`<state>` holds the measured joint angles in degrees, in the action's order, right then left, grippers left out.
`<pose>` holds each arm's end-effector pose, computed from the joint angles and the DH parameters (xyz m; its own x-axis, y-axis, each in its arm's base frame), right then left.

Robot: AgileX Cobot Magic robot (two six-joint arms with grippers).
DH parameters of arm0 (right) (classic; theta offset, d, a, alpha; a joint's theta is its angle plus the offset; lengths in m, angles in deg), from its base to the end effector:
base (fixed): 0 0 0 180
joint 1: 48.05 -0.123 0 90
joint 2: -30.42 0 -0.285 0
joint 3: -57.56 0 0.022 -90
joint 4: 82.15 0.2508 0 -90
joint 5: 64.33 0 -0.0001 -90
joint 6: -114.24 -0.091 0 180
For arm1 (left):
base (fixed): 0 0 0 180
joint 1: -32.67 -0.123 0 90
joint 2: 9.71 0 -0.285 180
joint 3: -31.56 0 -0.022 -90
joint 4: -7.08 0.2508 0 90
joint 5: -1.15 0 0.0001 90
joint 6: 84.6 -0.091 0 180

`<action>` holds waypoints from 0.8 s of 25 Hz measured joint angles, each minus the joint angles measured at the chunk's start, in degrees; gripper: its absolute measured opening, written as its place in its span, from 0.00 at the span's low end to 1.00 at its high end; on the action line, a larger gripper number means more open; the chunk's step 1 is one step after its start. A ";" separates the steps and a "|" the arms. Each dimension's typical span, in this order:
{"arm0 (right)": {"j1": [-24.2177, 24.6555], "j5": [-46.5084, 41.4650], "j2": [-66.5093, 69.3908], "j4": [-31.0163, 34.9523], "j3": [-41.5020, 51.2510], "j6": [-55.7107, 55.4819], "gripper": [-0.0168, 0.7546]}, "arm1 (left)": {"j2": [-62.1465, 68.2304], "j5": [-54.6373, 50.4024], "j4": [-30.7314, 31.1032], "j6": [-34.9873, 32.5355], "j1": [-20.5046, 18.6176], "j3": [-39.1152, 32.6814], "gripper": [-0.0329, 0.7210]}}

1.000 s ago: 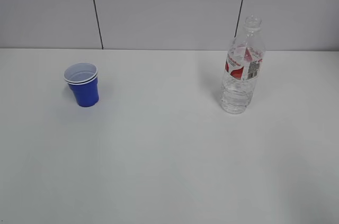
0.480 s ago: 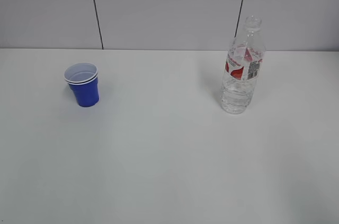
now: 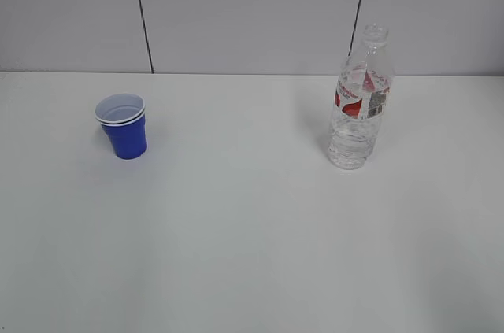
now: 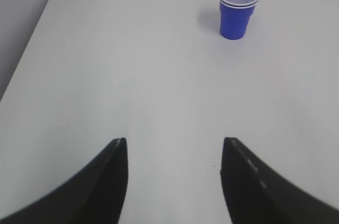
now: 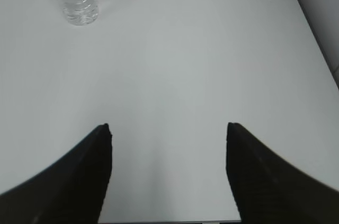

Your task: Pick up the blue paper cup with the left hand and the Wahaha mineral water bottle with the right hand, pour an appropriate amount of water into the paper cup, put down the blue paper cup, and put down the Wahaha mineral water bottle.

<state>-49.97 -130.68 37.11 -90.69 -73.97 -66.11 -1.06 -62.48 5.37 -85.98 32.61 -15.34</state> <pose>-0.0124 -0.0128 0.2706 -0.5226 -0.0711 -0.8496 0.0548 0.9917 -0.1167 -0.0080 -0.0024 0.2815 -0.4871 0.0103 -0.8733 0.0276 0.9996 -0.0036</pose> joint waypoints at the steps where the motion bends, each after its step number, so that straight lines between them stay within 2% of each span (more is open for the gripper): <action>1: 1.06 0.00 0.00 0.00 0.00 0.00 0.68 | 0.00 0.00 0.00 0.00 -0.53 0.00 0.61; 5: 3.21 0.00 0.00 0.00 0.00 0.00 0.68 | 0.00 0.00 0.00 0.00 -1.03 0.00 0.61; 20: 4.55 0.02 0.00 -0.11 0.00 0.00 0.68 | 0.00 0.00 0.00 0.00 -1.03 0.00 0.61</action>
<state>-45.43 -130.66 37.11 -90.80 -73.97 -66.11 -1.06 -62.48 5.37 -85.98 31.58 -15.34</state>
